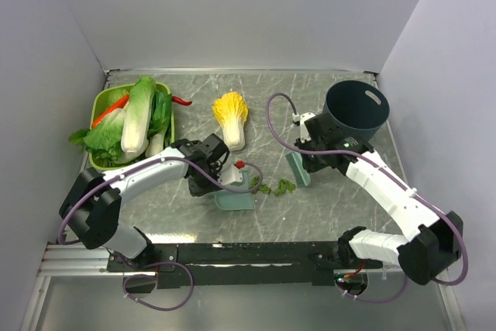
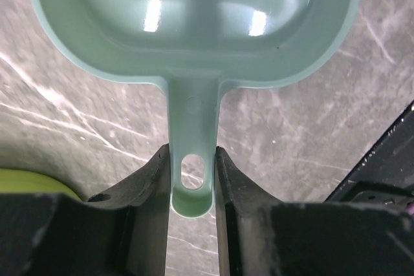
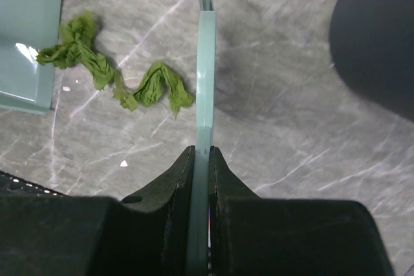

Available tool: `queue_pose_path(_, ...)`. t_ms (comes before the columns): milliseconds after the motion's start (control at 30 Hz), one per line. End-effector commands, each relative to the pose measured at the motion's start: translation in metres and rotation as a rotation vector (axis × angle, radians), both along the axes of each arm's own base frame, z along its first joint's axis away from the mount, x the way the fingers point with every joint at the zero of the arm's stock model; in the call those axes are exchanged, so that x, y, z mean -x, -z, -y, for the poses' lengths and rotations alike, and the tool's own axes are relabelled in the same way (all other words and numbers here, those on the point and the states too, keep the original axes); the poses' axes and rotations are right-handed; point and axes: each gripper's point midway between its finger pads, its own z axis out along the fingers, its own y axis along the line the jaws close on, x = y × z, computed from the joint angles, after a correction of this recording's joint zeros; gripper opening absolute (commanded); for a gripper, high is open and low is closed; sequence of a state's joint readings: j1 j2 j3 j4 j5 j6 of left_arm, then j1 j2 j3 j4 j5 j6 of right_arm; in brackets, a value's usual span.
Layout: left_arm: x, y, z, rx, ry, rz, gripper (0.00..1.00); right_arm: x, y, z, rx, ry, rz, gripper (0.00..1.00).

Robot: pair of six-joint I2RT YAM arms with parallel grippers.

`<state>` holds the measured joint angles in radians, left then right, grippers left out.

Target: Sweep away the paper scraps from the table

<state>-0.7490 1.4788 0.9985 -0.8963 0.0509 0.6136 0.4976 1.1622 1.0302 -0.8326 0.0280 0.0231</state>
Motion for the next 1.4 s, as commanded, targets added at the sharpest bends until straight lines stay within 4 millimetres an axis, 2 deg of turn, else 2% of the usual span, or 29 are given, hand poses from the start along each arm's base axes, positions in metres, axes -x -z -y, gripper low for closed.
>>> queue_pose_path(0,-0.012,-0.012,0.021,0.041,0.014,0.029,0.01,0.001,-0.003,-0.012,-0.076,0.038,-0.057,0.00)
queue_pose_path(100,-0.011,-0.009,0.031,0.046,0.030,0.027,0.01,0.001,0.002,-0.030,-0.143,0.005,-0.096,0.00)
queue_pose_path(200,-0.010,-0.006,0.040,0.049,0.035,0.017,0.01,-0.005,-0.003,-0.052,-0.235,-0.033,-0.114,0.00)
queue_pose_path(333,-0.010,-0.002,0.051,0.063,0.030,0.000,0.01,-0.017,-0.024,-0.078,-0.343,-0.089,-0.105,0.00)
queue_pose_path(400,-0.013,-0.001,0.056,0.068,0.030,0.005,0.01,-0.016,-0.030,-0.090,-0.388,-0.130,-0.123,0.00)
queue_pose_path(500,-0.017,-0.001,0.061,0.072,0.023,0.013,0.01,-0.016,-0.040,-0.094,-0.417,-0.149,-0.115,0.00)
queue_pose_path(667,-0.020,0.001,0.063,0.086,0.006,0.026,0.01,-0.019,-0.057,-0.077,-0.406,-0.127,-0.060,0.00)
queue_pose_path(900,-0.013,-0.003,0.064,0.135,-0.012,0.026,0.01,-0.046,-0.074,-0.051,-0.293,-0.094,0.100,0.00)
queue_pose_path(1000,-0.012,0.000,0.061,0.130,-0.010,0.035,0.01,-0.058,-0.072,-0.039,-0.216,-0.054,0.130,0.00)
queue_pose_path(1167,-0.011,-0.005,0.058,0.113,0.000,0.026,0.01,-0.062,-0.055,-0.016,-0.063,-0.043,0.121,0.00)
queue_pose_path(1267,-0.012,-0.010,0.057,0.111,0.024,0.039,0.01,-0.053,-0.037,-0.006,-0.002,-0.050,0.073,0.00)
queue_pose_path(1300,-0.013,-0.011,0.057,0.111,0.023,0.044,0.01,-0.045,-0.024,-0.002,0.020,-0.056,0.030,0.00)
queue_pose_path(1367,-0.009,-0.009,0.053,0.097,0.029,0.032,0.01,-0.037,-0.011,0.000,0.031,-0.046,-0.024,0.00)
